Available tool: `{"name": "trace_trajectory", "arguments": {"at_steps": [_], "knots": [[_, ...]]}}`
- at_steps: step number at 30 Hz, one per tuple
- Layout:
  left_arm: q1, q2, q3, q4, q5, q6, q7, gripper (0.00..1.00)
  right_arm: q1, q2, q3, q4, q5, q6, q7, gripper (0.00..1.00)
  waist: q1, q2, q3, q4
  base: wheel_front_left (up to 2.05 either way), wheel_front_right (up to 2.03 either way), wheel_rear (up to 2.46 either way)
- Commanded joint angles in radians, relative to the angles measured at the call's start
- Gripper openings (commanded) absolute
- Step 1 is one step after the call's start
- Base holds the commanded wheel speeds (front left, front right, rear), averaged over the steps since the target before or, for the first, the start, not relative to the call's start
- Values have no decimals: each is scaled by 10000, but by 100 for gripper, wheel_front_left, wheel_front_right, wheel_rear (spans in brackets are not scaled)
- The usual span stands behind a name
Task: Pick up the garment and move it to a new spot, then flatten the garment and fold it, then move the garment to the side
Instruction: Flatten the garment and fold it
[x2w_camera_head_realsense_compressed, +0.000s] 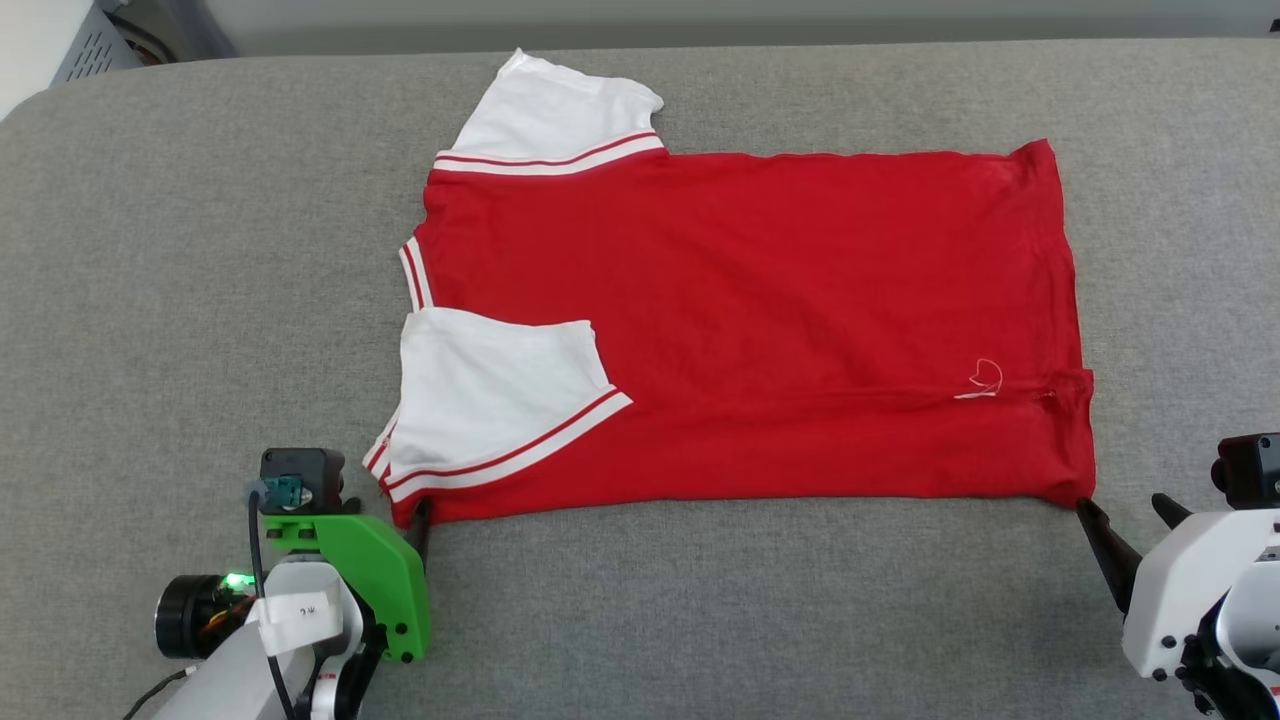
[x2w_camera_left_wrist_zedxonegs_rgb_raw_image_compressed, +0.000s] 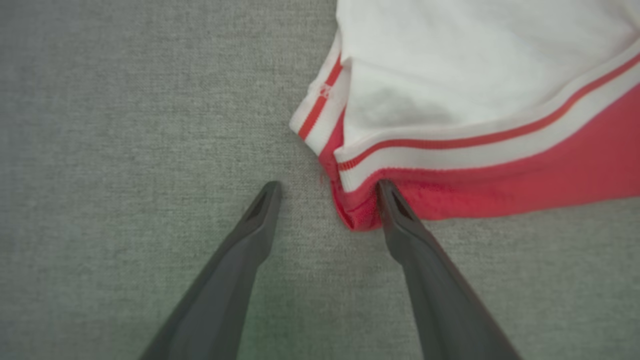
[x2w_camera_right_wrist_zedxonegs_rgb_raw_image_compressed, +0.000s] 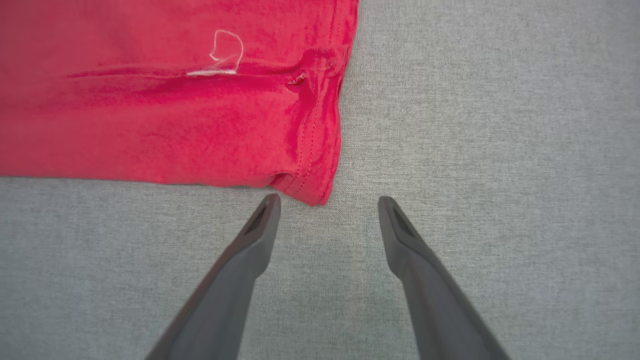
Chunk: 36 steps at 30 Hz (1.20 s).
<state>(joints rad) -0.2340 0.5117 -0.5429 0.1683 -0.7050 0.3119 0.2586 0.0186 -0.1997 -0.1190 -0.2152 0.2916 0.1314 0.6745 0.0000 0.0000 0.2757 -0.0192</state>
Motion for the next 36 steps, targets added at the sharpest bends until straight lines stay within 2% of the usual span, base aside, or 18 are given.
{"name": "trace_trajectory", "arguments": {"at_steps": [1,2,3,4,5,8,14,24,32,33,34,35,36], "knots": [[-59,9,-118,289,-28,-67,219,100,-149,0,-29,-38,-60,-7,-12,100,0,0,82,-62,0,0,0],[-50,5,-167,367,-75,-124,323,100,-152,-17,-44,-29,-65,-7,-11,100,0,0,84,-60,0,0,0],[-33,3,-245,457,-132,-207,475,43,-156,-45,-59,-14,-79,-7,-11,100,0,0,75,-53,0,0,0],[-19,-3,-319,512,-180,-288,602,17,-164,-65,-68,0,-85,-7,-10,100,0,0,58,-43,0,0,0],[5,-23,-401,558,-262,-411,742,0,-182,-90,-77,16,-87,-7,-11,100,0,0,20,-21,0,0,0],[27,-106,-443,573,-441,-637,782,0,-219,-180,-112,52,-124,-7,-15,100,0,0,-112,100,0,0,0],[50,-68,-321,-44,-426,-624,438,0,-419,-244,-231,299,-315,-7,109,100,0,0,-328,471,0,0,0],[281,465,-157,-2174,-139,-67,507,0,-1001,-1,-480,1552,-909,-7,459,100,0,0,-236,1004,0,0,0],[274,601,-221,-2724,1,111,658,0,-1221,230,-260,2410,-983,-7,812,100,0,0,71,1116,0,0,0],[268,605,-234,-2717,13,115,665,0,-1205,232,-203,2486,-967,-7,915,97,0,0,94,1118,0,0,0],[255,616,-254,-2694,33,118,681,0,-1200,250,-182,2562,-940,-7,999,52,0,0,117,1116,0,0,0],[245,619,-270,-2671,44,114,689,0,-1207,260,-176,2609,-929,-7,1019,39,0,0,128,1115,0,0,0],[235,610,-288,-2639,35,101,702,0,-1221,263,-186,2672,-928,-7,1014,0,0,0,132,1115,0,0,0]]}}
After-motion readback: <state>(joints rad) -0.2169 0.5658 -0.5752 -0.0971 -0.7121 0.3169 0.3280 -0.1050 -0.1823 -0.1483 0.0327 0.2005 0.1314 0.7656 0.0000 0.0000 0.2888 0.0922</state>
